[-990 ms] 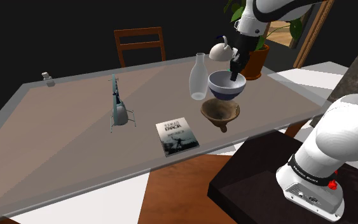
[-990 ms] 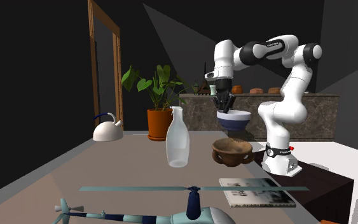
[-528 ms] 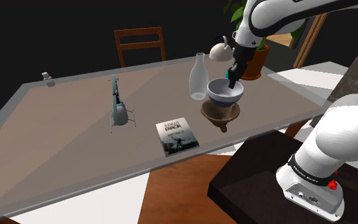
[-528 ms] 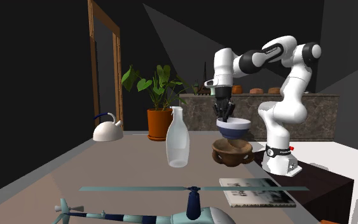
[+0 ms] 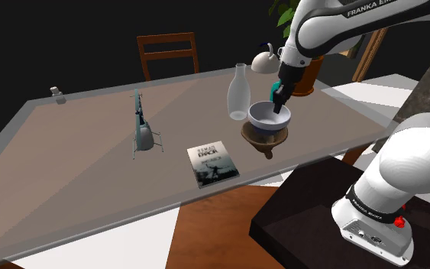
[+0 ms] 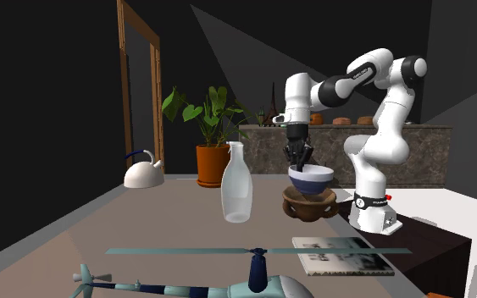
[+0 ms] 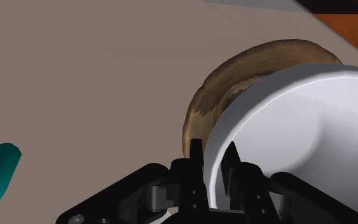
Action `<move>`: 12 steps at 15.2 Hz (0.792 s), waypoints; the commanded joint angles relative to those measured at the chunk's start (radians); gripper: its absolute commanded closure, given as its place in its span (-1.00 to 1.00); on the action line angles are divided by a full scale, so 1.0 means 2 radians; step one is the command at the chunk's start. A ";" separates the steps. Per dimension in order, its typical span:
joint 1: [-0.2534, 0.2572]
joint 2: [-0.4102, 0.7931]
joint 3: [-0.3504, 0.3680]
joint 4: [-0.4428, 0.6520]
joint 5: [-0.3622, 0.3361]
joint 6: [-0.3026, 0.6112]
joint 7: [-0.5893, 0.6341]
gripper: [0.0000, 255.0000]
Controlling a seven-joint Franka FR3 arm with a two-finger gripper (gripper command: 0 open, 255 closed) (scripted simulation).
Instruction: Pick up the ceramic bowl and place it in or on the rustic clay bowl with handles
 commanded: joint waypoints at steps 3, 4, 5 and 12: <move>0.000 0.000 0.000 0.000 0.000 0.001 0.000 1.00; 0.000 0.000 0.000 0.000 0.000 0.001 0.000 1.00; 0.000 0.000 0.000 0.000 0.000 0.001 0.000 -1.00; -0.003 -0.013 -0.001 0.025 -0.003 -0.038 0.002 -1.00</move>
